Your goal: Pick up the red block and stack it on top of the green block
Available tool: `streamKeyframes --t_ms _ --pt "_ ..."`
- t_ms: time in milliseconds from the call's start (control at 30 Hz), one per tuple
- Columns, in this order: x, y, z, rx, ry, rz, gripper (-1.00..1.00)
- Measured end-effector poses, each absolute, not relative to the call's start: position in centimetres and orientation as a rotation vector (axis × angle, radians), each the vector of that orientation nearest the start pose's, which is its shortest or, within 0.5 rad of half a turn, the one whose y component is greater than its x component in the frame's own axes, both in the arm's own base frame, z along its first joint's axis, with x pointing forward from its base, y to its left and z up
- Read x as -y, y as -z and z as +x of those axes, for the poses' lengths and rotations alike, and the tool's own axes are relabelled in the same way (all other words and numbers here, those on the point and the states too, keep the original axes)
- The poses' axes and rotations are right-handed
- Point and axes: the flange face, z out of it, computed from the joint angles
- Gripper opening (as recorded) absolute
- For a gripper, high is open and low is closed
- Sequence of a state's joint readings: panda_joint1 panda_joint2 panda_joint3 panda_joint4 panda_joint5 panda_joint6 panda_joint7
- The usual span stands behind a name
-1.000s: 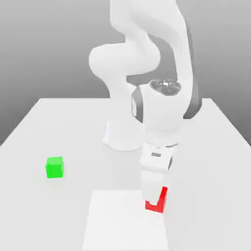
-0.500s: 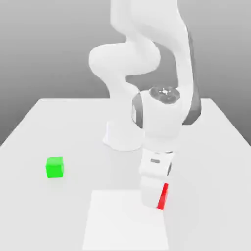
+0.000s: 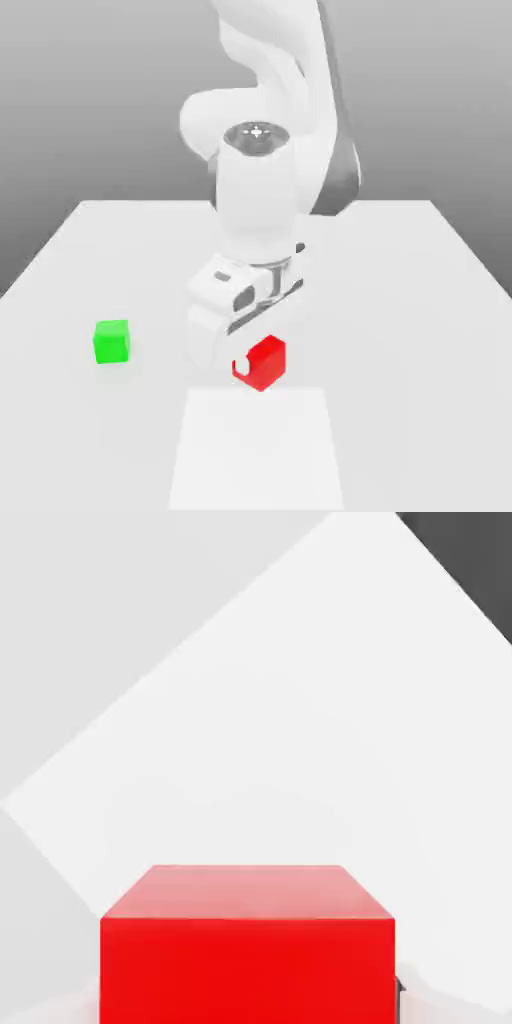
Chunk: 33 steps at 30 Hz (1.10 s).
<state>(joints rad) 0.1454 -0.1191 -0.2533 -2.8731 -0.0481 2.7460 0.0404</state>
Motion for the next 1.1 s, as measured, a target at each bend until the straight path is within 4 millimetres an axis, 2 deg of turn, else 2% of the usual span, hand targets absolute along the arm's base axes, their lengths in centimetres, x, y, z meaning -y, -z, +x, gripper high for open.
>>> streamKeyframes --t_ms 167,333,533,700,767,833,1067,1100 --pt "9.0 -23.0 33.1 -0.617 -0.019 -3.066 -1.0" --pt "14.1 -23.5 30.2 -1.061 -0.018 -2.942 -1.0" --pt "19.3 -24.1 25.7 -1.565 -0.012 -2.713 -1.0" --pt "22.7 -24.6 21.4 -1.95 -0.004 -2.459 -1.0" --pt "23.3 -24.1 20.5 -2.023 -0.006 -2.389 -1.0" --pt "23.3 -23.1 20.5 -2.029 -0.011 -2.364 -1.0" --pt "23.5 -18.7 20.3 -2.045 -0.006 -2.36 -1.0" --pt "23.5 -18.2 20.2 -2.052 -0.004 -2.366 1.0"
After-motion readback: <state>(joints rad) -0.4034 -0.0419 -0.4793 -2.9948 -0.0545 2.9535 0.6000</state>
